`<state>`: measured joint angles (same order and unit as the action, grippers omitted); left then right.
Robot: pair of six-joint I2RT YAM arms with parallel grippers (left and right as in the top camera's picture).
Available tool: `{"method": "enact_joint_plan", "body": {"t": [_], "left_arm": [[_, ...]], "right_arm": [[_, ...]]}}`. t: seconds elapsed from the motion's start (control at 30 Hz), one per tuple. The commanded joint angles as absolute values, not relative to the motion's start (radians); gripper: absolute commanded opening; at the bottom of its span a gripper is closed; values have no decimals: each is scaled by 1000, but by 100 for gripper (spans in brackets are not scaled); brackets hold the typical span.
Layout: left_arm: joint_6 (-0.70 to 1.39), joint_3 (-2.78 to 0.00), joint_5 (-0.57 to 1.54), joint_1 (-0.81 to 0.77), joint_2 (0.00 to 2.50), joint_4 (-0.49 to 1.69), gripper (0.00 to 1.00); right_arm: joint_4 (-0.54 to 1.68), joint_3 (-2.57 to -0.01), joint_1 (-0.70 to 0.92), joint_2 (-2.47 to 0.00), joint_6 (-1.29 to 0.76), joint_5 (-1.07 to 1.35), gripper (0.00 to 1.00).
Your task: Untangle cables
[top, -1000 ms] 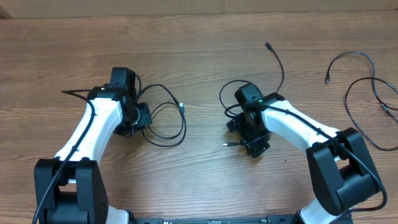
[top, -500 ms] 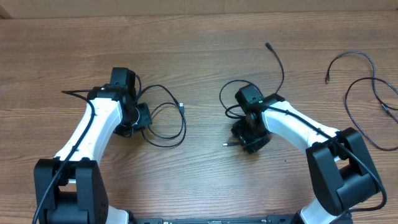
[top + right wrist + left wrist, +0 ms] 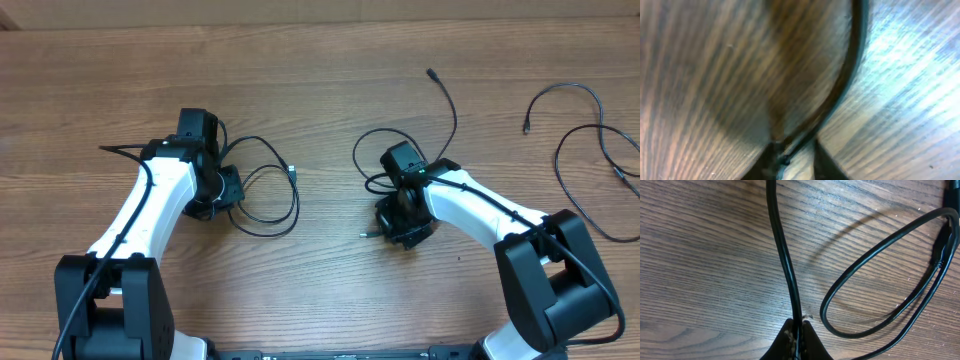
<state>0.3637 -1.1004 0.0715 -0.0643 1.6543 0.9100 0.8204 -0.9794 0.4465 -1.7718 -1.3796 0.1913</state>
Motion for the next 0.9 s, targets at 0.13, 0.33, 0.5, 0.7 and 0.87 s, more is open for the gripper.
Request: {"method": "enact_joint_plan", "body": {"t": [0.13,0.33,0.5,0.7,0.87], "left_arm": [[344,-1101,72,-66,1662,913,4],[344,-1101,72,-66,1662,913,4],[344,-1101,72,-66,1662,912,4],[344,-1101,72,-66,1662,912,4],[344,-1101,72,-66,1662,912,4]], "right_arm": [[791,-950,450,-1787,-1370,49,4],[791,-995,443,-1783,-1213,-72,4],[856,-1150,432,-1757,-945,-171,4],[1069,-1417,338,-1745,-831,-348,4],[1157,-1604,155,-1745,-775,-474,4]]}}
